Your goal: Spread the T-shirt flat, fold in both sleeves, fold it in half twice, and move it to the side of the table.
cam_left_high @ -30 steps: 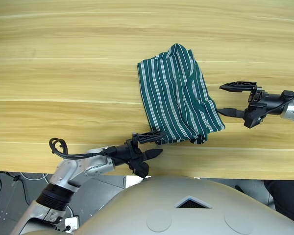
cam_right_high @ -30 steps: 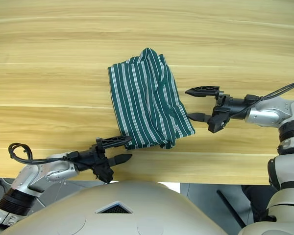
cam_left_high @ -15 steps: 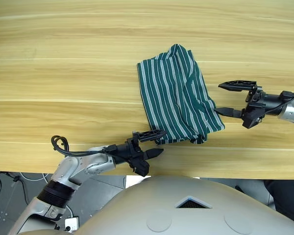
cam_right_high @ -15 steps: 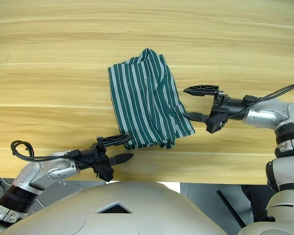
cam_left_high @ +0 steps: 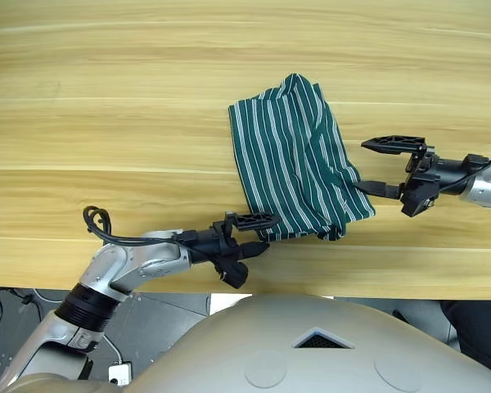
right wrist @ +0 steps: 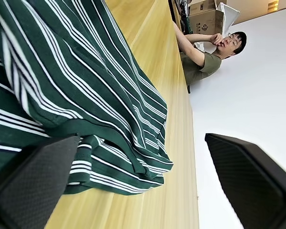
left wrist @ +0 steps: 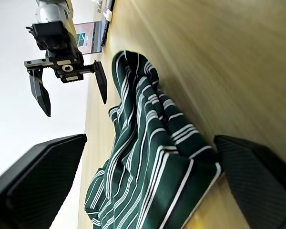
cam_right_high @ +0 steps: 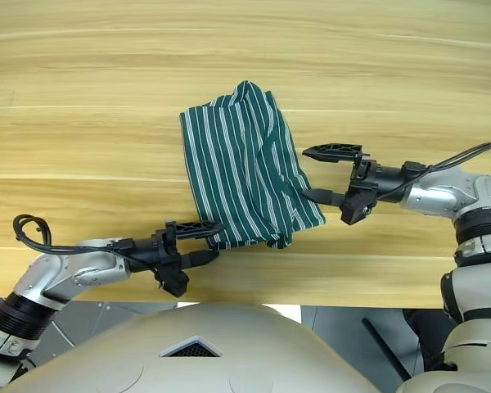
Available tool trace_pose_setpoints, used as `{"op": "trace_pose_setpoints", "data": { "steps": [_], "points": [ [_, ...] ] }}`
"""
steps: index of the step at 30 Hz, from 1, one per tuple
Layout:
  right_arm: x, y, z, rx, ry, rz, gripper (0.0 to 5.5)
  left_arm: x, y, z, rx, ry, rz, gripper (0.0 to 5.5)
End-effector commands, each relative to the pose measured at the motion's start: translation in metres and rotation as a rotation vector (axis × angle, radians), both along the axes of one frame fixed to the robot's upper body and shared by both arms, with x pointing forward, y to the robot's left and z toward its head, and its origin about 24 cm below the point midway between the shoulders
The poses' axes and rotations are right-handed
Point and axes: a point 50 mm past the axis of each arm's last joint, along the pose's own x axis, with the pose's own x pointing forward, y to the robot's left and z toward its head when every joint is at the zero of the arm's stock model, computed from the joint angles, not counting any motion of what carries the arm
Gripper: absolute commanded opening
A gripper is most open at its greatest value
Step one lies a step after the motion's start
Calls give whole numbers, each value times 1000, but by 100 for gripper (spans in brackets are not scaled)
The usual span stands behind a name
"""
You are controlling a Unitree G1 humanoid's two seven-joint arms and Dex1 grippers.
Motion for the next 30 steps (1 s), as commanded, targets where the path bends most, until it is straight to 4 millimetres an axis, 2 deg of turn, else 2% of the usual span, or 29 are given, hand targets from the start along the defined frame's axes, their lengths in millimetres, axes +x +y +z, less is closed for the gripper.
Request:
{"op": "trace_pose_setpoints", "data": {
  "steps": [1,5,16,22,30],
  "points": [
    [1,4,0,4,-6,4,486,-12,46,-39,438,173,49,499],
    [0,4,0,9,-6,4,486,-7,56,-42,474,189,80,499],
    [-1,5,0,11,-10,5,486,-6,51,-50,462,207,77,499],
    [-1,4,-1,14,-8,-1,491,-3,50,-53,447,216,79,396],
    [0,7,0,28,-9,-5,491,-4,50,-55,444,226,78,222]
  ]
}}
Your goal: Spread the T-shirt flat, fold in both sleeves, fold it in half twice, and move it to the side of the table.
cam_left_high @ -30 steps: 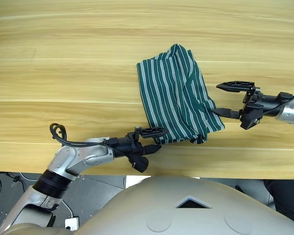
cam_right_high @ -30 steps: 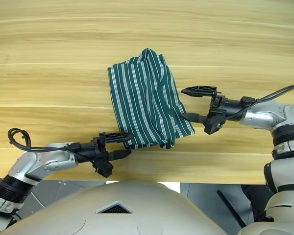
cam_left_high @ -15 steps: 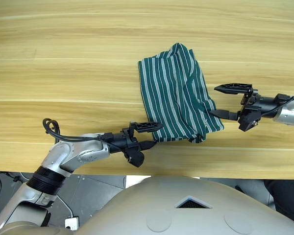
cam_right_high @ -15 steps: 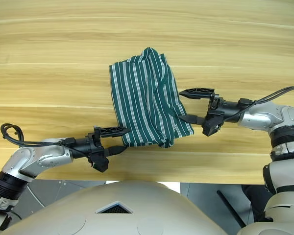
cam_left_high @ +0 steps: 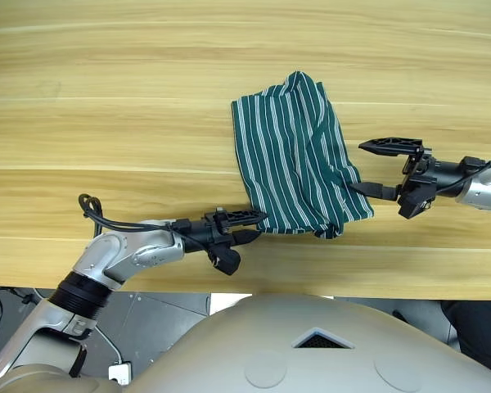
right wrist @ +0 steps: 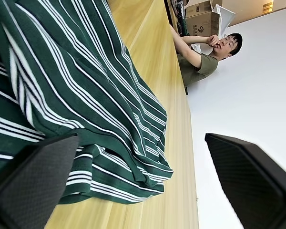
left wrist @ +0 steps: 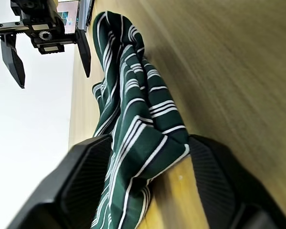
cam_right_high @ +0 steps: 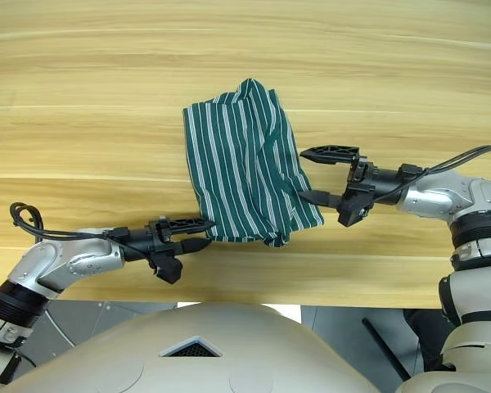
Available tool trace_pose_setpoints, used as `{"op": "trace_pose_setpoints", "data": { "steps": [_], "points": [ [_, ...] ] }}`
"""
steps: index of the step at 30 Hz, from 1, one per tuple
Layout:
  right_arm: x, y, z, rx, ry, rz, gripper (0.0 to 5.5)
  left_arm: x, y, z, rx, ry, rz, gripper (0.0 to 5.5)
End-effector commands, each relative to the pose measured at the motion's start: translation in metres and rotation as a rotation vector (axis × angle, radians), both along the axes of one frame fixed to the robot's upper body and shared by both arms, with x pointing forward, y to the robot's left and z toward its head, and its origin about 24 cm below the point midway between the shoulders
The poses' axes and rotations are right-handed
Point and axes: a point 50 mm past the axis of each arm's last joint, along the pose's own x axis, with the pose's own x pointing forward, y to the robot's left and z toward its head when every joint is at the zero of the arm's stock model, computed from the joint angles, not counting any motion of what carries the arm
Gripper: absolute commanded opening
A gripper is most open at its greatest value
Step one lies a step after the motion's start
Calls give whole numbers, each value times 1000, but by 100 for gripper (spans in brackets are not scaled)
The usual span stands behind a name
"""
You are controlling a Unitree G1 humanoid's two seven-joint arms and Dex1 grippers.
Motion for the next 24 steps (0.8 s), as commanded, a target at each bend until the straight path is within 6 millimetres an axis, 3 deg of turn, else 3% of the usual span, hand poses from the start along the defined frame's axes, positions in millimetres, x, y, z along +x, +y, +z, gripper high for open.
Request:
{"op": "trace_pose_setpoints", "data": {
  "steps": [1,5,14,20,24],
  "points": [
    [2,3,1,14,-7,-8,491,-17,37,-44,373,172,46,211],
    [2,3,0,18,-3,-12,491,-19,36,-46,371,179,49,130],
    [-3,4,-4,23,25,0,491,-21,34,-48,359,187,56,89],
    [-20,11,-7,-13,96,79,491,-16,27,-20,240,203,138,49],
    [-22,17,-4,1,110,81,491,-17,30,-19,275,202,136,8]
  ]
}}
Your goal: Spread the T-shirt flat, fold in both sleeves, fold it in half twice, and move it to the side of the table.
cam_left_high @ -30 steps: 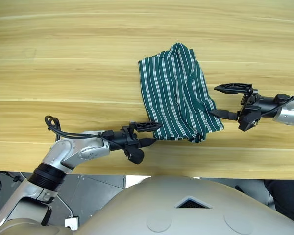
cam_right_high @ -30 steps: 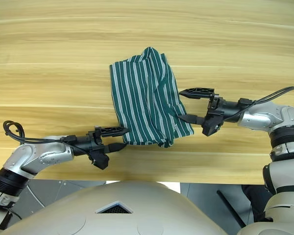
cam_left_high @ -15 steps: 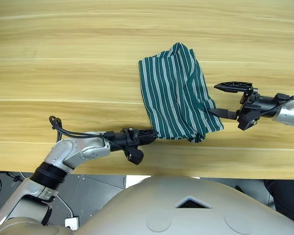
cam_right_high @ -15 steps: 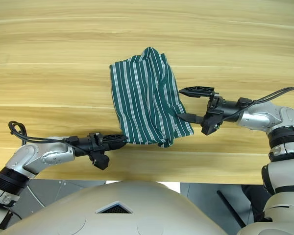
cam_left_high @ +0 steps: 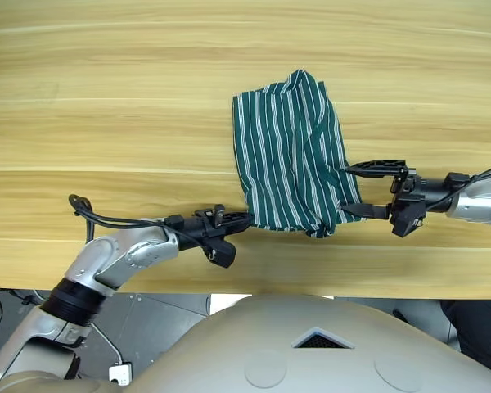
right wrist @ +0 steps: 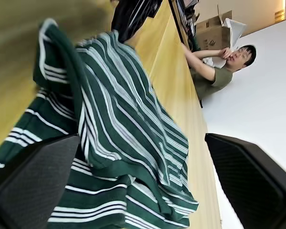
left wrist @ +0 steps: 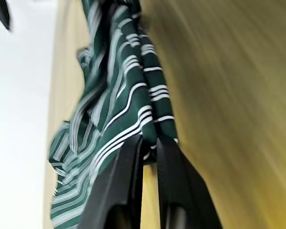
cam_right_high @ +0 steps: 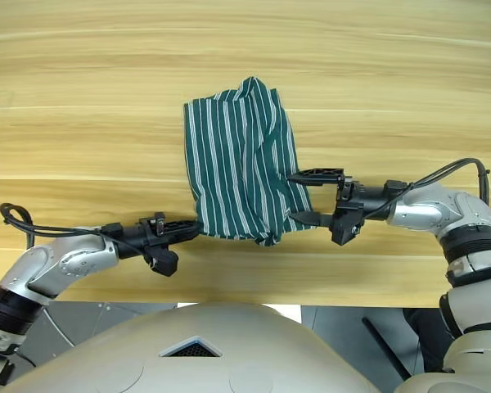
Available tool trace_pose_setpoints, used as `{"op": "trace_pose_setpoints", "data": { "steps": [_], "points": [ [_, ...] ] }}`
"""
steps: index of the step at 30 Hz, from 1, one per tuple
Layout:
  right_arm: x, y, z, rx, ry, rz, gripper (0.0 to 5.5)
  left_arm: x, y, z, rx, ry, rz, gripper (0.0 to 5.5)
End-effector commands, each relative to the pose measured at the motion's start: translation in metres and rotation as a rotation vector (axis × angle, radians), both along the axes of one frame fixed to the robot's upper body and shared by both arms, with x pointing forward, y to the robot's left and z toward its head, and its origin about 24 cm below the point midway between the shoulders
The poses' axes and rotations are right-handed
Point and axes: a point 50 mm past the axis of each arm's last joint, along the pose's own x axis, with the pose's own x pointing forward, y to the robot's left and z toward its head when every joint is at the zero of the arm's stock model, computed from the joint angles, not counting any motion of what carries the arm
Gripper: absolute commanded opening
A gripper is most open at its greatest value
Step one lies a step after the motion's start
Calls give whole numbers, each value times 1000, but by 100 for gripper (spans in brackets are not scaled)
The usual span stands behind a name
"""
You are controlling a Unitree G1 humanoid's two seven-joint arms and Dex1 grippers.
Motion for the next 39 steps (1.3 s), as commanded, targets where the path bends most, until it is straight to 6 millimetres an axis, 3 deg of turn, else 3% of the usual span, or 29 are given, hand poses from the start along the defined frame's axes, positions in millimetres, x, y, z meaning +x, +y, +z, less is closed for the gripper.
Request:
{"op": "trace_pose_setpoints", "data": {
  "steps": [1,11,15,39],
  "points": [
    [0,1,3,-17,12,-8,491,-19,17,-25,162,130,19,1],
    [-5,0,-5,-68,85,-30,491,-18,22,-33,184,129,43,1],
    [-9,2,-9,-133,164,-34,491,-15,19,-25,132,125,76,1],
    [-14,37,-5,-38,228,-5,37,-14,11,-28,134,107,54,0]
  ]
}}
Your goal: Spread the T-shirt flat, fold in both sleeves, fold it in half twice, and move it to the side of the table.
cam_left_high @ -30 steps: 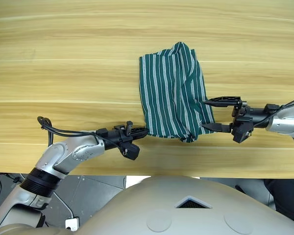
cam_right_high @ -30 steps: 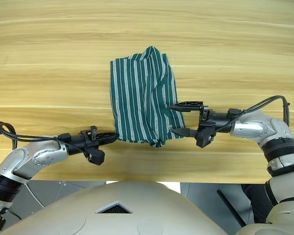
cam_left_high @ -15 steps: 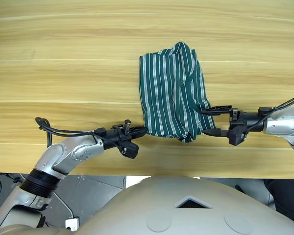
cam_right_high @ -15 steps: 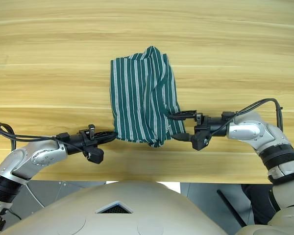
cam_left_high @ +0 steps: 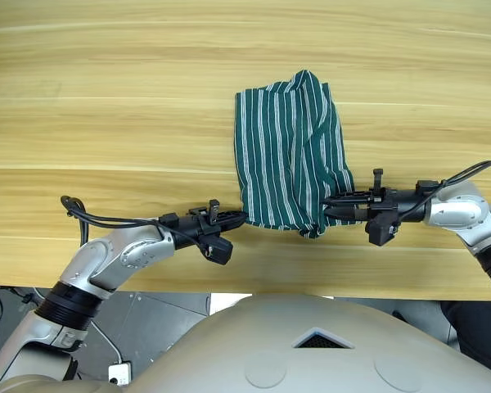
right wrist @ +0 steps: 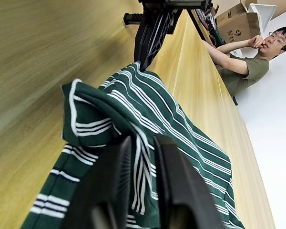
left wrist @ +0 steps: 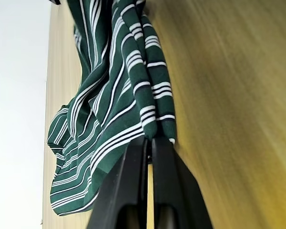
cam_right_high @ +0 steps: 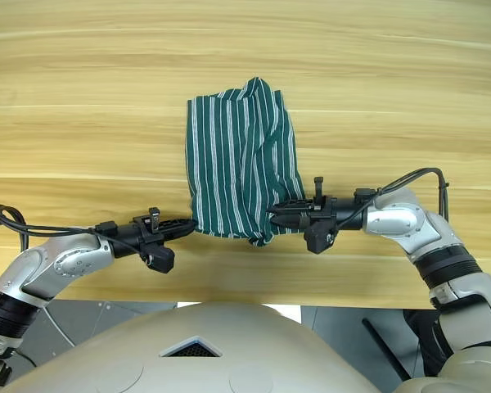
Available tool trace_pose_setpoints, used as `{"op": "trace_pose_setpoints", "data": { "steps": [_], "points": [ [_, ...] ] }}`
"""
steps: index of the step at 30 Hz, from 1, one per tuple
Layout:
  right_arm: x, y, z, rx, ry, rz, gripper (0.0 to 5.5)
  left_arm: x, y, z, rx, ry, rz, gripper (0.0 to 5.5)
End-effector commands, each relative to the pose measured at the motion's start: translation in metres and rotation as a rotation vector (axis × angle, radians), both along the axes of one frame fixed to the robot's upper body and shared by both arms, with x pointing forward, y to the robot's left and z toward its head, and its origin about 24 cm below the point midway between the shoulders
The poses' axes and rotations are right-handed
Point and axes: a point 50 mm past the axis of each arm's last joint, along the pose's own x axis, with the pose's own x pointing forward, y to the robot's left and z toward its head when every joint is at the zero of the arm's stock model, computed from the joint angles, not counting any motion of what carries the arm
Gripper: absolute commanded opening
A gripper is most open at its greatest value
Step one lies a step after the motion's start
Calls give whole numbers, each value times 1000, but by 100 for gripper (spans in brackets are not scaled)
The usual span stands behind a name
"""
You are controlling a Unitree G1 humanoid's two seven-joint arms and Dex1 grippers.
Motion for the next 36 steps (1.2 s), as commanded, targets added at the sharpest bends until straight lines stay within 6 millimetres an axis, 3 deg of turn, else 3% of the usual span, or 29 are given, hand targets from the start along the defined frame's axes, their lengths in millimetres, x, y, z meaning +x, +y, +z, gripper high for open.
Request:
{"op": "trace_pose_setpoints", "data": {
  "steps": [1,8,15,19,27,32,36],
  "points": [
    [0,1,2,10,2,-7,18,-17,9,-29,135,114,16,0],
    [6,-10,4,5,-8,-60,5,-18,11,-30,143,117,23,0],
    [29,-46,11,-65,-98,-179,5,-19,15,-31,151,121,34,0],
    [20,-51,-1,-93,1,-199,5,-19,16,-30,154,117,34,0],
    [-11,-76,-36,-390,324,-209,5,-19,16,-30,153,116,39,0],
    [-7,-78,-31,-441,345,-224,5,-19,16,-32,151,119,40,0],
    [4,-74,-20,-356,367,-290,5,-19,16,-32,153,119,42,0]
  ]
}}
